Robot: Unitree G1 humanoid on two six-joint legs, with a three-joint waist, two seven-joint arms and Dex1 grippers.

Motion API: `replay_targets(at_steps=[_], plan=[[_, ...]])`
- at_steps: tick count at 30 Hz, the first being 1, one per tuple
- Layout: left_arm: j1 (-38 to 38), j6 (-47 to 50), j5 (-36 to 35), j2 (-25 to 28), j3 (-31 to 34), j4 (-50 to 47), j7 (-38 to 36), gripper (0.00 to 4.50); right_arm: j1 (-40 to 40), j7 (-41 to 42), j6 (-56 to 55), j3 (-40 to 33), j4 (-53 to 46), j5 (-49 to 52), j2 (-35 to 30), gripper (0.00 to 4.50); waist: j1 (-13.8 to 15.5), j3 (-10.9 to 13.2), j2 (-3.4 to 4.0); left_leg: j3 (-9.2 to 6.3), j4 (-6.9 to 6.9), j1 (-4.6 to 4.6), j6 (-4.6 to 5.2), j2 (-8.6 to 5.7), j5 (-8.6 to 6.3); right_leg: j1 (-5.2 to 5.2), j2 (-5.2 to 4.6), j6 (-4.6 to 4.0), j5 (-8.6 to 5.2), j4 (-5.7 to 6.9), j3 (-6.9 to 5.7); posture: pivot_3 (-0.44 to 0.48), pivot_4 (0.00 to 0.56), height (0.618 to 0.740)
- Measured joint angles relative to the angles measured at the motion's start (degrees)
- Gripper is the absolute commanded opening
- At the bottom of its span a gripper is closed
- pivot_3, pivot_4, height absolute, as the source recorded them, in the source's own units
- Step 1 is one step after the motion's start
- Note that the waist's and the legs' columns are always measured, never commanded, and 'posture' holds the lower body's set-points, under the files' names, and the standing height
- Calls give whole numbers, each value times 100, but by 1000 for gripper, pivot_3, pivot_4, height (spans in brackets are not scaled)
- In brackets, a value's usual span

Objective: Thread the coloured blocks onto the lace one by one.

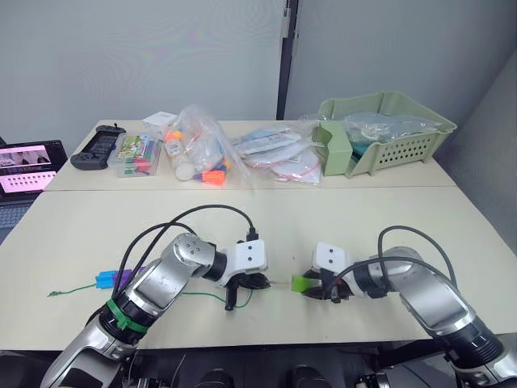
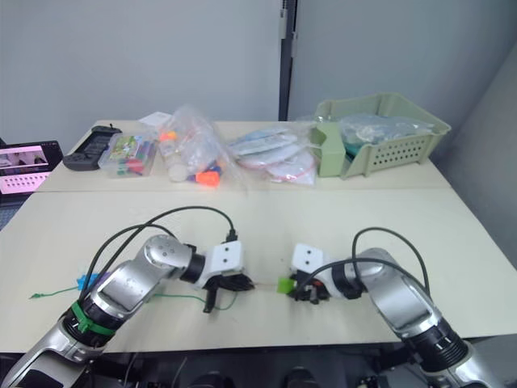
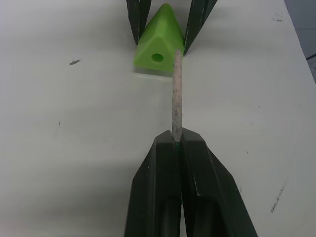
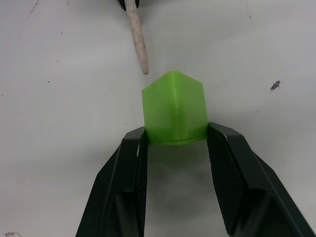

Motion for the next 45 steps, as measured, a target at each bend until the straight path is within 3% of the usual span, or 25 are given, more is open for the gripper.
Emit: replay_targets(at_steps=[17,25,34,45], plan=[[-213,8,1,-250,-222,101,125,0,-105,-10,273,62,-116,1,-45,1274,11,0,0,0,-1,-1,0,-2,0,-1,0,0,0,0,0,0,150,740],[-245,337,2,305,-239,-68,1,0,-91,3,291,90,-196,7,-168,1274,26,0,0,-1,1,-5,0,-4,0,0,-3,1,-1,-3,0,0,150,740],[-680,1259,-9,248,-334,-663,201,0,-179,4,347,194,-228,-2,-224,1274,86,1,-1,1,2,-7,0,-3,0,-1,-1,4,-3,-8,0,0,150,740],[-830,1391,-7,369,-574,-681,172,0,-349,-53,496,351,-231,-7,-225,1274,82,1,-1,2,2,-5,0,-1,0,-2,1,4,-2,-8,0,0,150,740]])
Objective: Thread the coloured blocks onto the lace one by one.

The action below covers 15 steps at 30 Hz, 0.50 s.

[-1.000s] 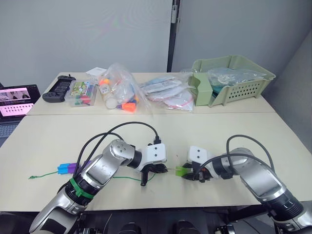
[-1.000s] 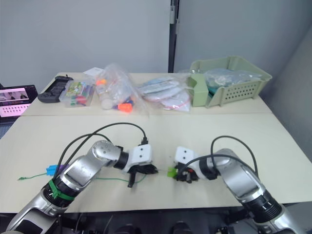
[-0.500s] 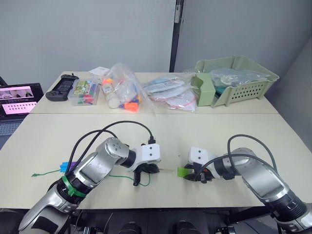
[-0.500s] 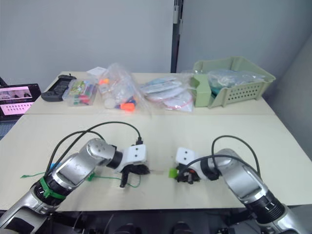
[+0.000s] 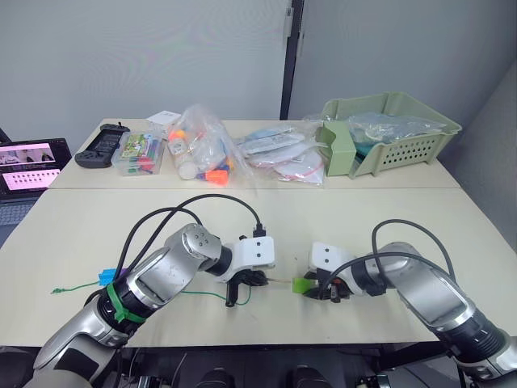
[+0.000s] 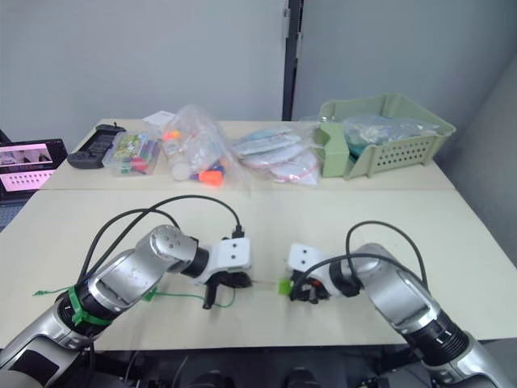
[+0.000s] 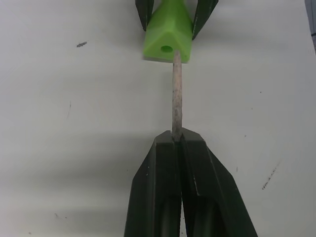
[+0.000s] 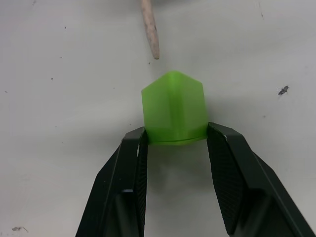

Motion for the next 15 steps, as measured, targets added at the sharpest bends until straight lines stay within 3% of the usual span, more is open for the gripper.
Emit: replay_targets(at_steps=[15], plan=[[-29,-19,115,-147,-242,190,121,0,-136,-61,196,127,-49,2,35,1274,-3,0,0,0,0,0,0,0,0,0,1,0,0,0,0,0,150,740]])
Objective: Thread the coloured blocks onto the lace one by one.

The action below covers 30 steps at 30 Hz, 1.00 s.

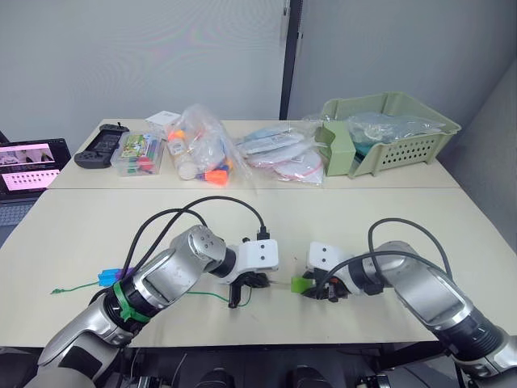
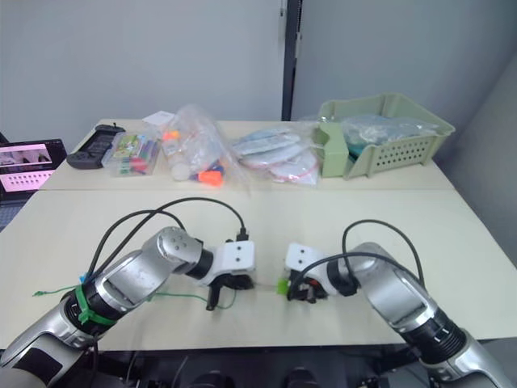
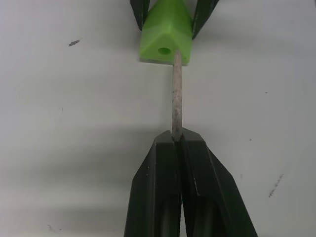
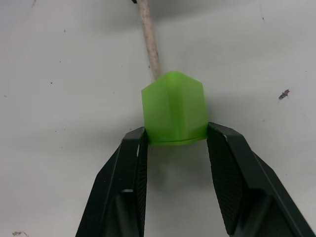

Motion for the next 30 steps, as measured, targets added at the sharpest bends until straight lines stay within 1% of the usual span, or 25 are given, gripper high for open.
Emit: replay_targets(at_steps=[9,15,19,23,28,30], plan=[[-18,-1,70,-169,-14,17,44,0,-7,-48,39,32,-51,4,4,1274,5,0,0,0,0,-1,0,-1,0,0,-1,0,0,0,0,0,150,740],[-82,-54,134,-519,-192,296,95,0,-9,-62,68,34,-57,7,14,1274,18,0,0,0,1,0,0,-2,0,1,-1,0,0,1,0,0,150,740],[-92,-264,173,-803,-235,635,117,0,-8,-62,103,41,-91,8,15,1274,21,0,0,-1,1,0,0,-2,0,1,-1,0,0,2,0,0,150,740],[-105,-434,224,-1085,-256,880,141,0,26,-72,170,39,-163,11,1,1274,32,-1,0,-2,1,0,0,-3,0,1,-1,0,0,3,0,0,150,740],[-57,-526,228,-1286,-147,1109,145,0,78,-75,295,0,-196,10,-30,1274,80,-3,-1,-3,12,3,0,-8,1,16,-5,1,0,-6,0,0,150,740],[-19,-595,207,-1288,-75,1171,104,668,86,-104,302,-8,-215,8,-20,1274,74,-3,-1,-2,11,5,0,-7,1,19,-5,1,0,-11,0,0,150,740]])
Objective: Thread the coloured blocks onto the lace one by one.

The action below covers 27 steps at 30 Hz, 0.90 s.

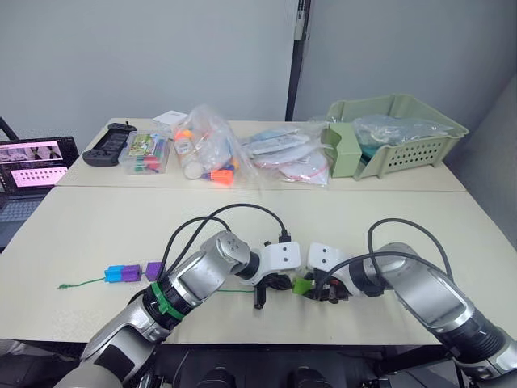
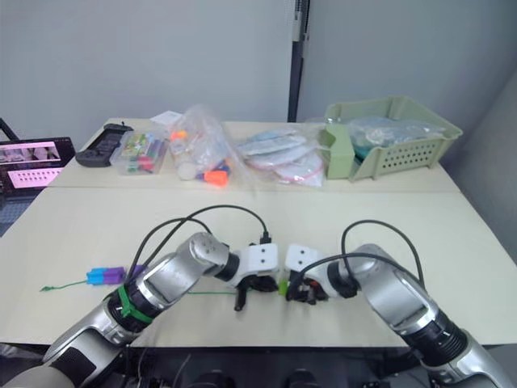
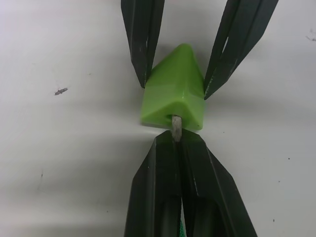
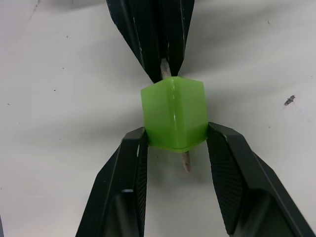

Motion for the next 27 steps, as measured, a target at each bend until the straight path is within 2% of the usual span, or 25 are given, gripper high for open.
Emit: replay_targets(at_steps=[6,10,15,22,27], plan=[[71,-283,-285,100,357,94,-184,2563,9,-61,-2,-7,-41,1,18,1274,-6,0,0,-1,-2,-5,0,2,0,-8,1,0,0,1,0,0,150,740],[158,-437,-573,396,611,-61,-415,2563,41,-130,-31,9,-71,24,56,1274,-59,0,1,0,-11,-3,0,7,0,-17,3,-1,1,7,1,0,150,740],[678,-981,-530,955,735,36,-515,2563,51,-131,-38,-6,-64,56,10,1274,-39,0,0,-1,-11,-2,0,6,0,-17,0,-2,1,11,0,0,150,740],[936,-1574,-519,690,877,279,-268,2563,58,-141,-31,-9,-63,110,-17,1274,-8,-1,0,0,-9,-3,0,8,0,-5,0,-2,1,-14,-2,0,150,740],[997,-1693,-500,555,958,401,-117,1090,58,-152,-15,-9,-65,163,-48,1274,-6,-1,0,0,-10,-5,0,7,0,-5,0,-2,1,-15,-2,0,150,740]])
